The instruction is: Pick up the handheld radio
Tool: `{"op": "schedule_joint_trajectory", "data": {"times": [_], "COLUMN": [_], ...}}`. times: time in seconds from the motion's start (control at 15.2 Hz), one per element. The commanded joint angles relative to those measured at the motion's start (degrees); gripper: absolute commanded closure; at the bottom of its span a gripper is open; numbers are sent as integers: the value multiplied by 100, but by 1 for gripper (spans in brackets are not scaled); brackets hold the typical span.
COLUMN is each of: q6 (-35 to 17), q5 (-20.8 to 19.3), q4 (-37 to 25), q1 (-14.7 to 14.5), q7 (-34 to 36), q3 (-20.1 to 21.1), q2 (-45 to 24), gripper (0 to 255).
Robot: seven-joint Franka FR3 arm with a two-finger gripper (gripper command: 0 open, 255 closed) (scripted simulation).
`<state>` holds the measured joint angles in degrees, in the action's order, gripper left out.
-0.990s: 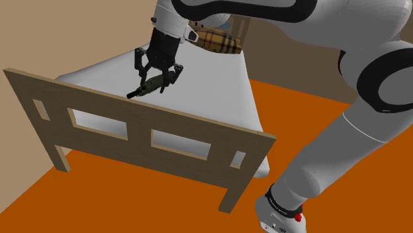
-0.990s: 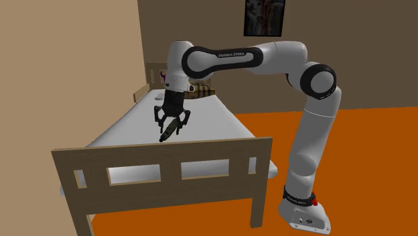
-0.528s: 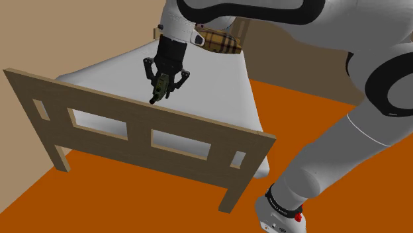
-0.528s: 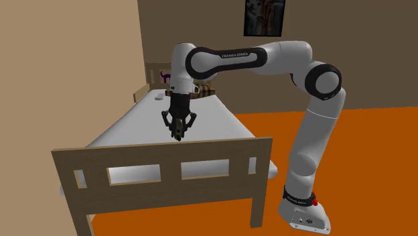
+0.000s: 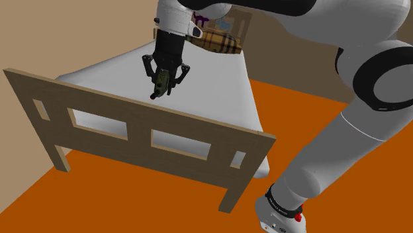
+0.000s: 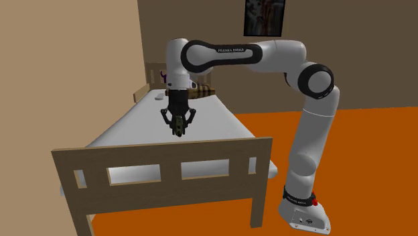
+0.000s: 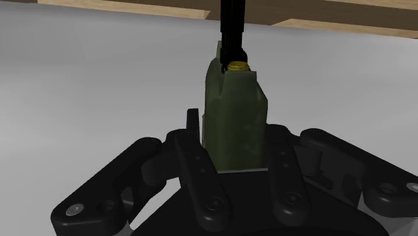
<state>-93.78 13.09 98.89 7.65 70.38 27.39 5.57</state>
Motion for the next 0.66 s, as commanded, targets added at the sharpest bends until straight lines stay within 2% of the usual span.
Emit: {"op": "schedule_joint_trajectory", "data": {"times": [0.0,0.46,0.59], "q6": [148,698,710], "q5": [-21,-97,-99], "q4": [-184,-904,-920], "q1": [-2,-7,-7], "q7": [43,190,194], "q3": [5,21,21], "q2": [-42,-212,-216], "gripper": [255,255,255]}}
